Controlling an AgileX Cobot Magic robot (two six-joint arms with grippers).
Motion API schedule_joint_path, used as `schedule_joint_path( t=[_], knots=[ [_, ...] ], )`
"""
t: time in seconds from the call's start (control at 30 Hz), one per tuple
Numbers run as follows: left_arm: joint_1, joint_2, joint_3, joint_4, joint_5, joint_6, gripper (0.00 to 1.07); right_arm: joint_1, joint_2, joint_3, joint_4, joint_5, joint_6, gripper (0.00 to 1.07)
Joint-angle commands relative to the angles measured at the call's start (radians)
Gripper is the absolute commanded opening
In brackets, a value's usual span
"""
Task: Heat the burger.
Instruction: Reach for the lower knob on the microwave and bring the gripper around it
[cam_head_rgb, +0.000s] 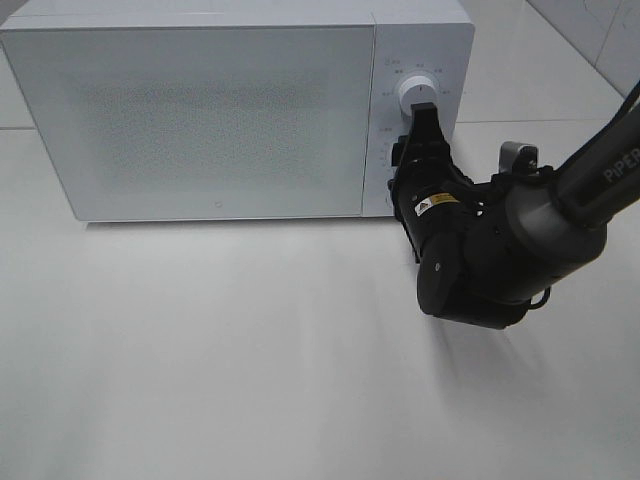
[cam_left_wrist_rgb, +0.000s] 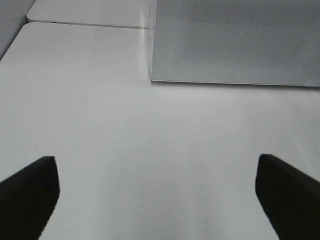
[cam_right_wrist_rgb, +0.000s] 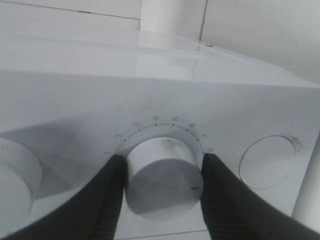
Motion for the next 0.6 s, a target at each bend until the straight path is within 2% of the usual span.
schedule_joint_path(
  t=[0.03,0.23,0.6],
  knots=[
    [0.001,-0.015,0.002,-0.001,0.002,-0.001,1.0,0.01,-0.021,-0.054,-0.261,-0.221,0.128,0.0],
    [0.001,-0.015,0.002,-0.001,0.002,-0.001,1.0,0.01,-0.021,-0.054,-0.26,-0.224,0.263,0.0],
    [0.001,-0.015,0.002,-0.001,0.002,-0.001,1.0,0.01,-0.021,-0.054,-0.253,-0.225,0.271,0.01]
  ],
)
